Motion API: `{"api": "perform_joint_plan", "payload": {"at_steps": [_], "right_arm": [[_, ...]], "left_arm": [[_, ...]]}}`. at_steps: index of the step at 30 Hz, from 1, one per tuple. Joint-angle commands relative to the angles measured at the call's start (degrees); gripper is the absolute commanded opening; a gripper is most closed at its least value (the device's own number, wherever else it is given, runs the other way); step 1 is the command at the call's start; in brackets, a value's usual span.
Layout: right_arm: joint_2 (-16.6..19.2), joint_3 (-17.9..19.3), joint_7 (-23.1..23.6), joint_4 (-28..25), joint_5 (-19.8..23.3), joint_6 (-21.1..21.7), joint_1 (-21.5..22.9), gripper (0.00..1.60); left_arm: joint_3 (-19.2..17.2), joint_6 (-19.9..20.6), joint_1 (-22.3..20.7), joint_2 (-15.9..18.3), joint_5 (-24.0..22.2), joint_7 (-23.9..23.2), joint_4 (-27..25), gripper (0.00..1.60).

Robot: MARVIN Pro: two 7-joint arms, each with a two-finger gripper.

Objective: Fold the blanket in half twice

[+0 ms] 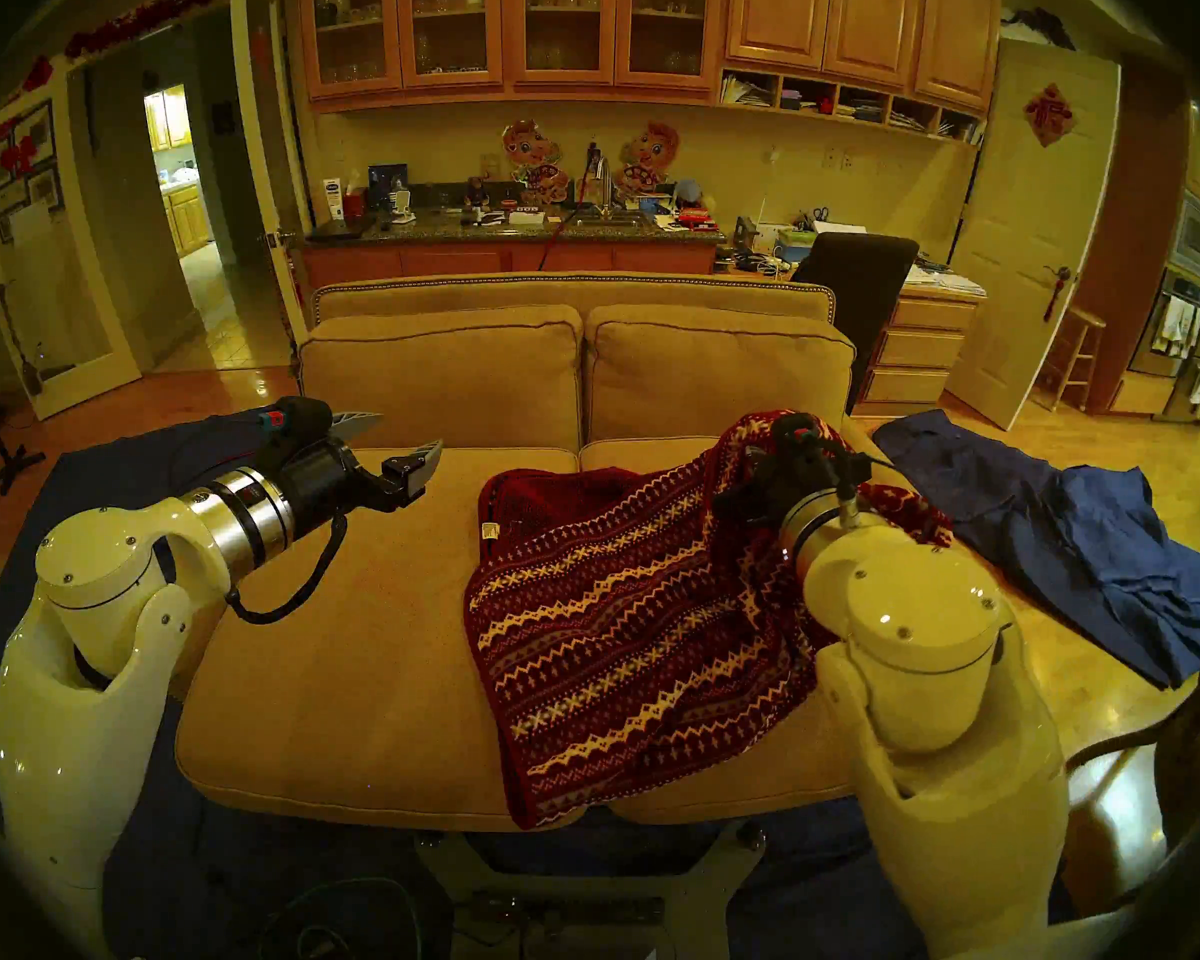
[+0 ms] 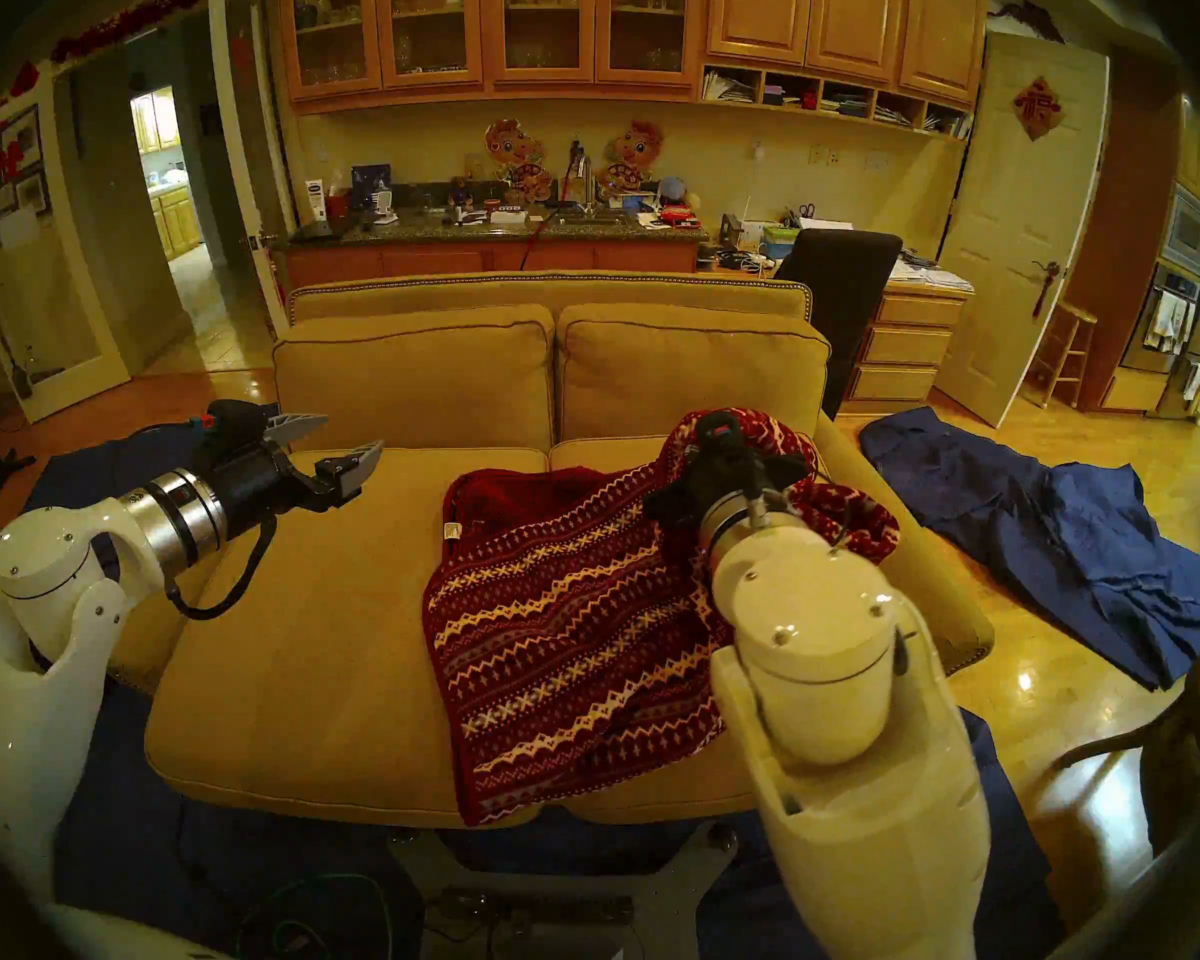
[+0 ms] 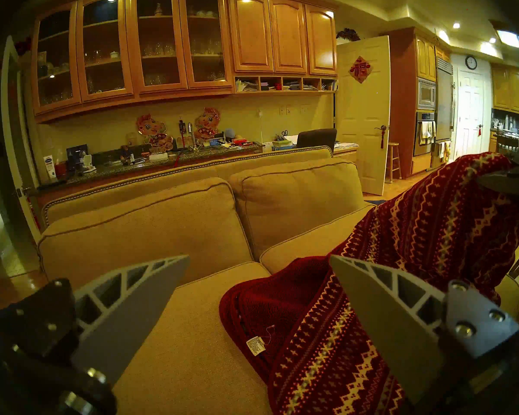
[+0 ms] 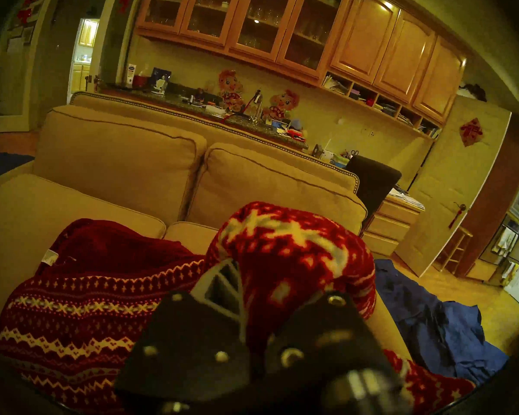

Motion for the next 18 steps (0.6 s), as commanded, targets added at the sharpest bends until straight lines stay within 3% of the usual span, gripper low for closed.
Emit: {"api": "perform_joint_plan", "payload": {"at_steps": [1, 7, 12, 13, 14, 15, 17, 18], "right_arm": [[0.47, -7.89, -7.02, -0.91, -3.41, -2.96, 1.0, 0.0], [1.51, -11.87, -12.22, 2.36, -1.8, -4.24, 3.32, 0.0], [3.08, -15.29, -13.57, 3.33, -0.11, -4.44, 5.48, 0.04], [3.56, -16.56, -14.47, 3.74, 1.28, -3.96, 6.38, 0.51], [3.56, -16.56, -14.47, 3.74, 1.28, -3.96, 6.38, 0.51], [3.99, -17.13, -14.56, 3.81, 1.74, -4.02, 6.59, 0.68], [4.67, -18.45, -16.76, 4.0, 3.89, -3.78, 7.14, 1.36], [4.88, -18.66, -17.08, 3.91, 4.92, -3.29, 7.37, 1.41]], "left_arm": [[-0.08, -0.5, -0.36, -0.1, 0.05, 0.06, -0.29, 1.6], [-0.07, -0.6, -0.36, -0.12, 0.07, 0.06, -0.28, 1.6], [-0.08, -0.59, -0.36, -0.11, 0.06, 0.05, -0.28, 1.6], [-0.08, -0.59, -0.36, -0.11, 0.06, 0.05, -0.28, 1.6], [-0.08, -0.59, -0.36, -0.11, 0.06, 0.05, -0.28, 1.6], [-0.08, -0.6, -0.35, -0.12, 0.07, 0.05, -0.28, 1.6], [-0.07, -0.64, -0.35, -0.12, 0.08, 0.06, -0.27, 1.6], [-0.07, -0.65, -0.35, -0.13, 0.08, 0.06, -0.27, 1.6]]}}
